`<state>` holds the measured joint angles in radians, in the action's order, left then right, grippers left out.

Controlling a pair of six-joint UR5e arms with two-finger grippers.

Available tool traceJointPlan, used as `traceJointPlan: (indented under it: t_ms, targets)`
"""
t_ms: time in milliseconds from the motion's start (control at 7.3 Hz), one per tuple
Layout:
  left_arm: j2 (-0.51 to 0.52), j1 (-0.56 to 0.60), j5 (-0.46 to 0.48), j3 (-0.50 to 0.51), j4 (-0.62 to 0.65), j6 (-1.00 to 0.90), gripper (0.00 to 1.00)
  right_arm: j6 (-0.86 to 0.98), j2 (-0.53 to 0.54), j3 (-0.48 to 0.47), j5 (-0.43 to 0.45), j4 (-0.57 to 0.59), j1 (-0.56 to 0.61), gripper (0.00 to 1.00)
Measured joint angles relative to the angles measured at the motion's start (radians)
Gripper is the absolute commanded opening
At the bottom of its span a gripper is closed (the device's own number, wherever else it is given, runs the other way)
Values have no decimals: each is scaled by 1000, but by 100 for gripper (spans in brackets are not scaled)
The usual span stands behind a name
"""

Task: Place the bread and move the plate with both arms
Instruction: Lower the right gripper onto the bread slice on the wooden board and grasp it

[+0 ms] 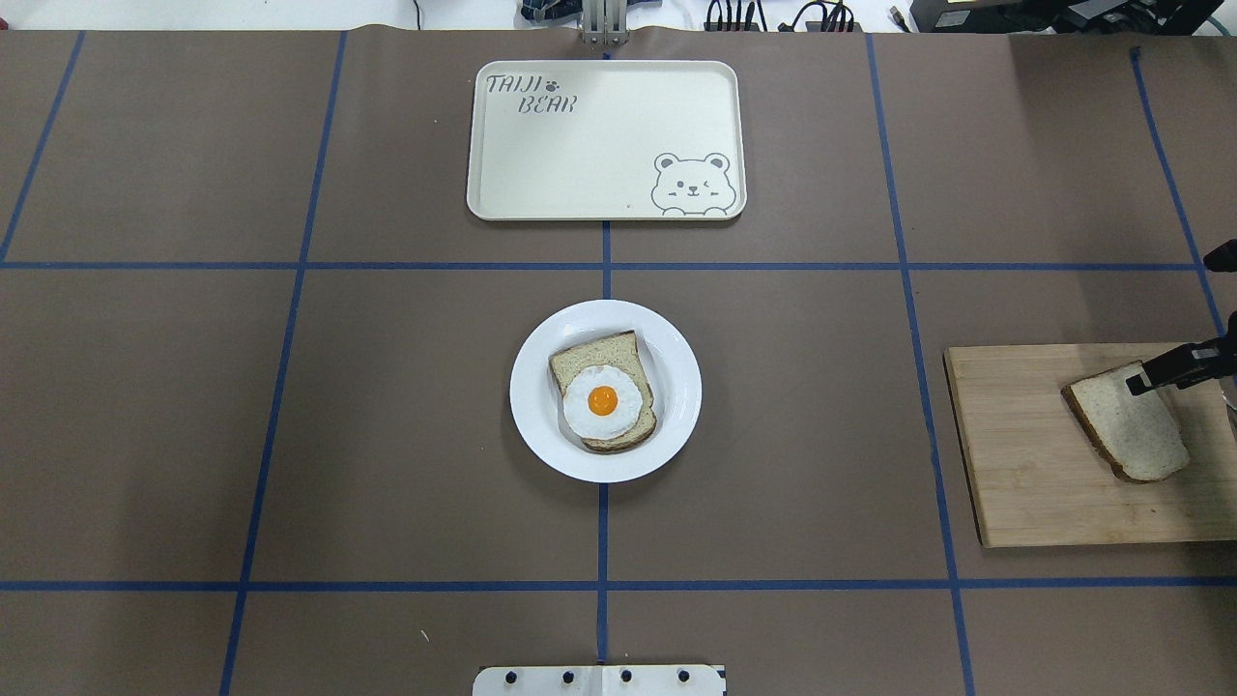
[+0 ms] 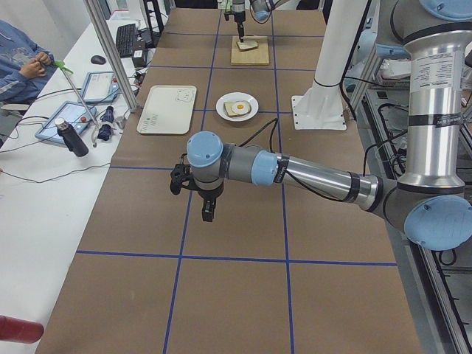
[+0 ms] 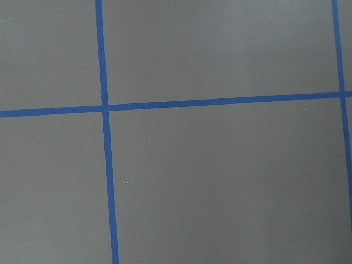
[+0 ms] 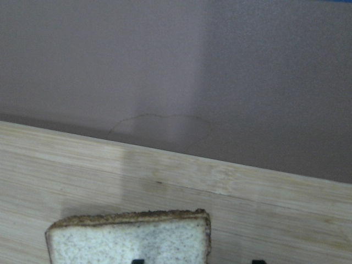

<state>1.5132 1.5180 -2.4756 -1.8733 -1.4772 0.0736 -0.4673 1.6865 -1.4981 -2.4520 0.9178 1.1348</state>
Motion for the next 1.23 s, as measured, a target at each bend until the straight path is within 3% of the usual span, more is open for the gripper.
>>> traceJointPlan:
  t_ms: [137,274,411,958,1232]
  targets:
    - [0,0,-1,1,0,0,99,-1,-4,8,0,0,-1,39]
    - [1,0,-1,1,0,0,99,0,-7,18,1,0,-2,16]
    - [1,0,-2,1,1,0,99,1,-9,23,1,0,-2,0]
    - [-1,1,-3,2,2,0,99,0,-10,14,-7,-1,-1,0]
    - [-1,1,-3,2,2,0,99,-7,-8,-38,-25,0,9,0]
